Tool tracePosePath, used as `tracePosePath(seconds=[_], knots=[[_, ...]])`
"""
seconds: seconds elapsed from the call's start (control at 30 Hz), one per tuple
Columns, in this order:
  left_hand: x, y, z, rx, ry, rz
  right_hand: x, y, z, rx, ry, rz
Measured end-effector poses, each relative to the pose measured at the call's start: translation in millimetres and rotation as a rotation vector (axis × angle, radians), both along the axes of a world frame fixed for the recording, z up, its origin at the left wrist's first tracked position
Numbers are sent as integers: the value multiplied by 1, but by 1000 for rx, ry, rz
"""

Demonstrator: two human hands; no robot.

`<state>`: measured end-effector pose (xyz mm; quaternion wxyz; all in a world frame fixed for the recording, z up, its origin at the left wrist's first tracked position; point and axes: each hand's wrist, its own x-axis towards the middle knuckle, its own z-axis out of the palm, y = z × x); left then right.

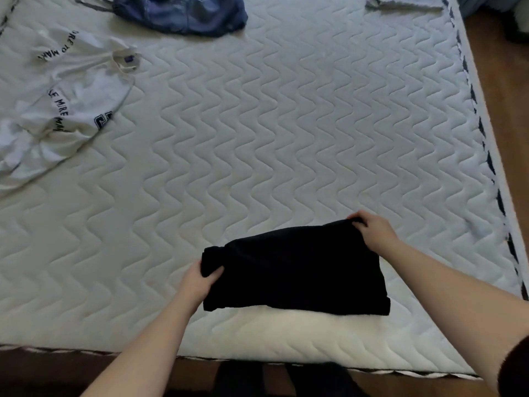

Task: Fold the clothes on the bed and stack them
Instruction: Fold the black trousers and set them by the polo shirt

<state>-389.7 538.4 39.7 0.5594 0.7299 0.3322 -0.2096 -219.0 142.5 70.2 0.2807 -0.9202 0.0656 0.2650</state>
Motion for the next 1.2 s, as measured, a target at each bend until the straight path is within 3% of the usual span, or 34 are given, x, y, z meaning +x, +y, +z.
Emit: tracePosePath(seconds=[0.5, 0.93, 1.1, 1.2], knots=[[47, 123, -124, 160, 6, 174, 132, 148, -142, -58, -107, 100], [49, 146, -153, 402, 49, 178, 156, 196, -185, -55, -131, 125], [55, 123, -131, 876, -104, -28, 136, 169, -177, 51, -111, 70], [62, 91, -120, 993, -303, -290, 115, 134, -169, 46, -108, -15]])
